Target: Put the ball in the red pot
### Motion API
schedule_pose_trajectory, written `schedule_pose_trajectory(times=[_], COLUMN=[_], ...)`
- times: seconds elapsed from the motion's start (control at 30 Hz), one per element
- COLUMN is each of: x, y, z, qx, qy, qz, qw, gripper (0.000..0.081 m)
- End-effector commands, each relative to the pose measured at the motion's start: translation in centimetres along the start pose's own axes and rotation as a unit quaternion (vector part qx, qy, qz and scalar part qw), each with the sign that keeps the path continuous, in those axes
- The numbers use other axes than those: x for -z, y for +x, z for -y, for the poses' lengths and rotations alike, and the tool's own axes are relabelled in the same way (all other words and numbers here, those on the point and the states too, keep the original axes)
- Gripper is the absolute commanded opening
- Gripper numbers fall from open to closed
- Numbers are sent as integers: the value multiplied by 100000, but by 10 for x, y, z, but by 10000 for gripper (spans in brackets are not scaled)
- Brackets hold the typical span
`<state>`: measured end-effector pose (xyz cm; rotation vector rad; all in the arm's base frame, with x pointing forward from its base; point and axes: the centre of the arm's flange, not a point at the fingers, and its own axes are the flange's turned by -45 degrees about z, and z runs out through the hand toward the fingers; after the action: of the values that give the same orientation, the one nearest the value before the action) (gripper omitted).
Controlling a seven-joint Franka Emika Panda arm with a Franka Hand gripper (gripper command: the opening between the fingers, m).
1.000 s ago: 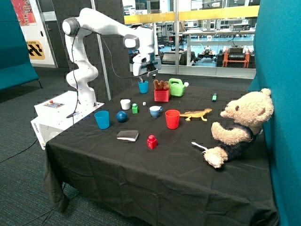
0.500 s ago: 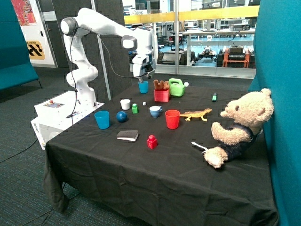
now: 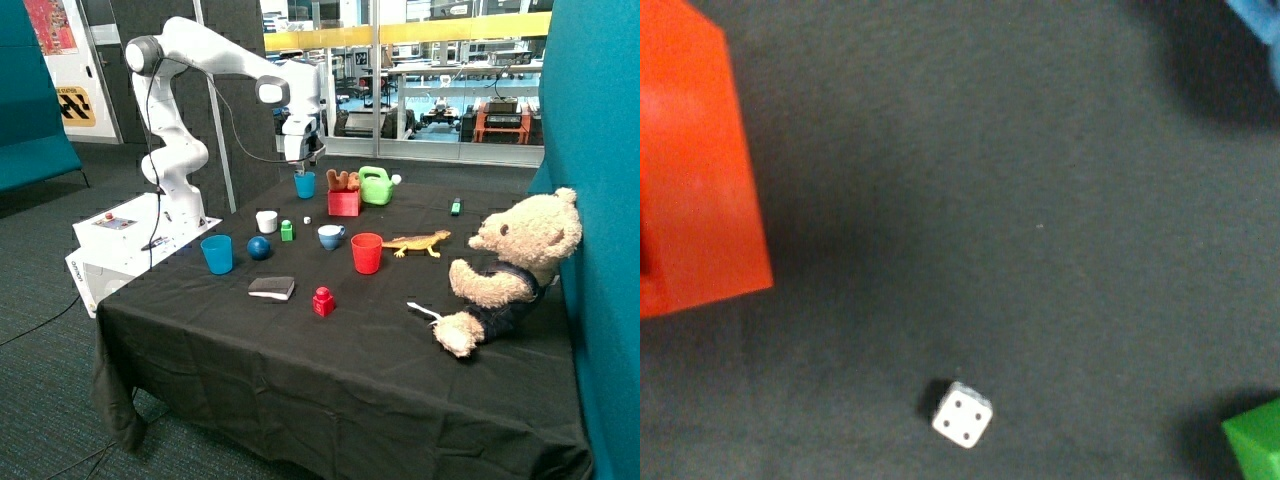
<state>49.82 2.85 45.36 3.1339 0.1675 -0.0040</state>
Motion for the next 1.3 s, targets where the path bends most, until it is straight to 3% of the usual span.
schedule_pose_trajectory(times=[0.0,0.23,0.53,0.77,1.27], x=[-6,-5,-8,-16,-21], y=[-3,-4,-4,-2,-4], z=[29,42,55,83,138], qx=[3511,4521,5483,7414,11469], qy=[151,150,148,146,139], qz=[-140,-141,-143,-146,-152], qw=[99938,99898,99849,99725,99340], gripper=[546,551,640,689,699])
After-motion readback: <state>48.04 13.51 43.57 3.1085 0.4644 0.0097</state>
